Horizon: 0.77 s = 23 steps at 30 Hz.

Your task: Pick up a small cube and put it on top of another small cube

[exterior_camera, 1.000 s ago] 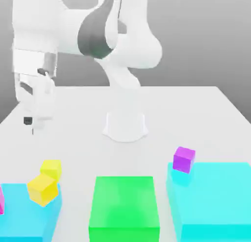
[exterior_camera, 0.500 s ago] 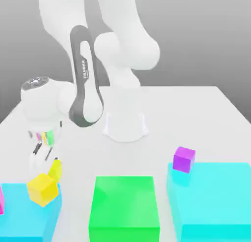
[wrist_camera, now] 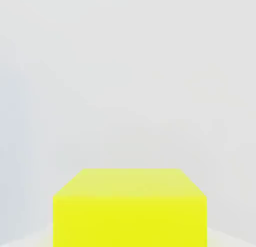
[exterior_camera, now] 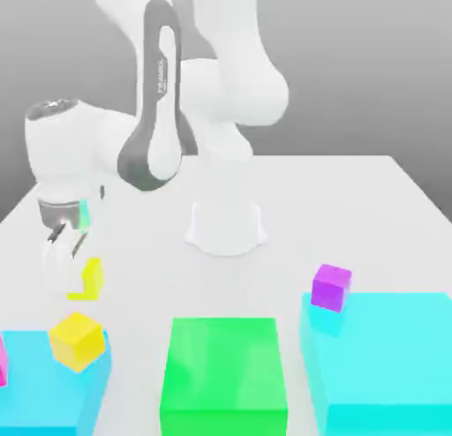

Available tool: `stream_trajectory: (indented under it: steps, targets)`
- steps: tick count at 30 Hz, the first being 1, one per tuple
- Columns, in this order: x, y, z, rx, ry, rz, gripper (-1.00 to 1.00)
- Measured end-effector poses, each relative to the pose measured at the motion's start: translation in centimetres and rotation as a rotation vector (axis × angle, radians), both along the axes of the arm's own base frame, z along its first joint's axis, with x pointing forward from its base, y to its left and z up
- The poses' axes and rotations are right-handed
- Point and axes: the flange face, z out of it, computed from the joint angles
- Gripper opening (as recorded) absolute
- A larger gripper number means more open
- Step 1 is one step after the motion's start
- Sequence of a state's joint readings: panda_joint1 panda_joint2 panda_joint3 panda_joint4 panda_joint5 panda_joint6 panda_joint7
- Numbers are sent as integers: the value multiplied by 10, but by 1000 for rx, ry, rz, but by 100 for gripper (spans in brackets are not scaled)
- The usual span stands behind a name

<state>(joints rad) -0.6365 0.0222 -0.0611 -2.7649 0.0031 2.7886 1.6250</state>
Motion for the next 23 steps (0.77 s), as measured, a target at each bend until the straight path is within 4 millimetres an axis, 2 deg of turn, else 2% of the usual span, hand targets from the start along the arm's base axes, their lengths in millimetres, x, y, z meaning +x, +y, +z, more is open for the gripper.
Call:
stream_trajectory:
  steps: [8,15,16,17,19,20,23]
  targets:
    - [83,-37,47,1,0,133,-100]
    - [151,-57,99,2,-2,249,-100]
    - [157,-59,99,2,-2,260,-100]
    - [161,-60,89,2,-2,266,-100]
    - [163,-60,57,2,-2,270,-100]
    - [163,-60,48,2,-1,271,100]
    - [163,-60,48,2,-2,271,100]
